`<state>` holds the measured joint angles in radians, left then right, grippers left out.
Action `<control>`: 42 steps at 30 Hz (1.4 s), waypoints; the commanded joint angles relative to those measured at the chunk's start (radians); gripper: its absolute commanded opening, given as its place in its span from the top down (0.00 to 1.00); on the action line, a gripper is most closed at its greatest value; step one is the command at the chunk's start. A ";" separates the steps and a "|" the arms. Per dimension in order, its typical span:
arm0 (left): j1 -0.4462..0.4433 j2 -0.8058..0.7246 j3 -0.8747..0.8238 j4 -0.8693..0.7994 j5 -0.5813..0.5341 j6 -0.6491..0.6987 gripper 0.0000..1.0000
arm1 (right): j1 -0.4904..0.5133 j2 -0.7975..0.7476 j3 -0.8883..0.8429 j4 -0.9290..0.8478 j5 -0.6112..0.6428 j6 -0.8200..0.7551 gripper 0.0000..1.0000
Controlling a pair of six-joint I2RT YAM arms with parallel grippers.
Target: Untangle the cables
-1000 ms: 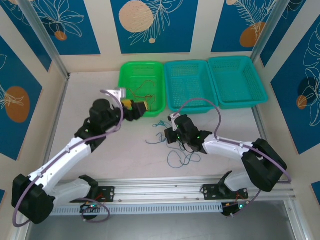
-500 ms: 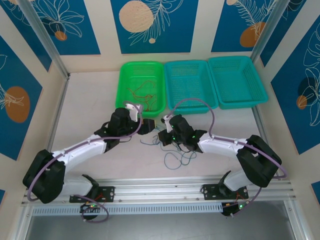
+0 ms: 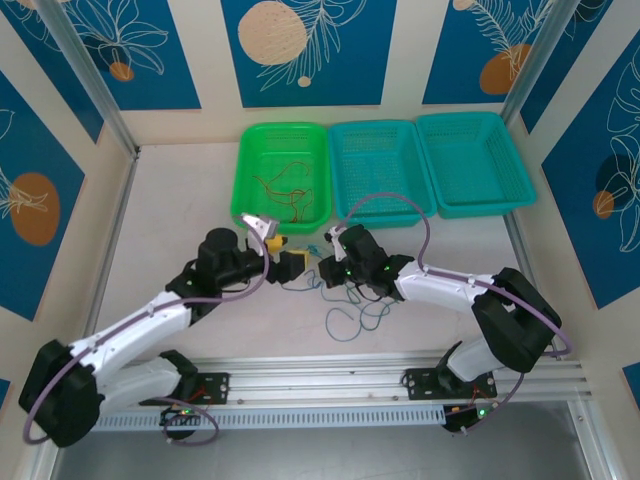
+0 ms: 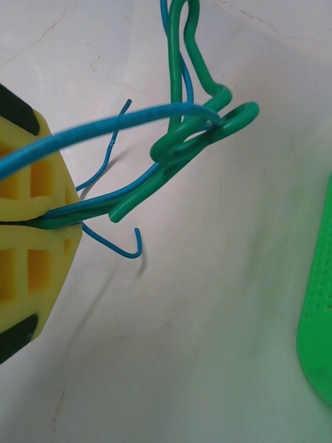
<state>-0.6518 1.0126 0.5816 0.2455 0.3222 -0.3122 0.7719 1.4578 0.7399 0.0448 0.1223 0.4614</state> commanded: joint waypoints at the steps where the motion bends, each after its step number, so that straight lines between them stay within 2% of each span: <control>1: -0.028 -0.027 -0.028 -0.052 -0.015 0.216 0.12 | -0.001 0.004 0.024 -0.025 -0.049 -0.019 1.00; 6: -0.031 0.098 -0.011 0.028 -0.066 0.234 0.12 | 0.004 0.003 0.038 -0.025 -0.067 -0.022 1.00; 8: -0.030 0.157 -0.001 0.077 -0.088 0.209 0.15 | 0.008 0.000 0.043 -0.032 -0.066 -0.023 1.00; 10: -0.031 0.196 0.007 0.126 -0.102 0.172 0.28 | 0.010 -0.002 0.045 -0.040 -0.064 -0.021 1.00; 11: -0.031 0.205 0.009 0.154 -0.114 0.144 0.38 | 0.011 -0.001 0.045 -0.045 -0.061 -0.023 1.00; 12: -0.031 0.206 0.008 0.179 -0.125 0.111 0.51 | 0.011 -0.001 0.043 -0.053 -0.055 -0.021 1.00; 14: -0.028 0.181 -0.011 0.239 -0.151 0.051 0.88 | 0.008 -0.002 0.038 -0.069 -0.034 -0.010 1.00; 15: -0.027 0.157 -0.026 0.268 -0.173 0.017 1.00 | 0.006 -0.002 0.030 -0.072 -0.025 0.000 1.00; 19: -0.014 0.051 -0.040 0.219 -0.271 -0.042 1.00 | -0.028 -0.005 -0.003 -0.082 0.018 0.069 0.91; 22: -0.006 -0.026 -0.035 0.112 -0.347 -0.042 1.00 | -0.079 -0.014 -0.036 -0.092 0.034 0.125 0.80; 25: 0.008 -0.098 -0.032 0.012 -0.444 -0.066 1.00 | -0.141 -0.032 -0.070 -0.122 0.059 0.187 0.78; 28: 0.051 -0.153 -0.022 -0.121 -0.550 -0.144 1.00 | -0.207 -0.063 -0.101 -0.170 0.089 0.242 0.78; 31: 0.103 -0.198 -0.038 -0.168 -0.565 -0.208 1.00 | -0.255 -0.118 -0.129 -0.208 0.124 0.260 0.77; 34: 0.149 -0.242 -0.048 -0.218 -0.595 -0.271 1.00 | -0.292 -0.194 -0.160 -0.243 0.180 0.286 0.68; 38: 0.214 -0.309 -0.054 -0.302 -0.640 -0.311 1.00 | -0.415 -0.307 -0.237 -0.257 0.187 0.371 0.68; 42: 0.271 -0.355 -0.068 -0.330 -0.618 -0.323 1.00 | -0.529 -0.363 -0.270 -0.272 0.143 0.378 0.83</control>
<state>-0.4107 0.6811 0.5304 -0.0284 -0.2718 -0.5972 0.2874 1.1217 0.4892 -0.1795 0.2695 0.7990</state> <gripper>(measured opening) 0.046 0.203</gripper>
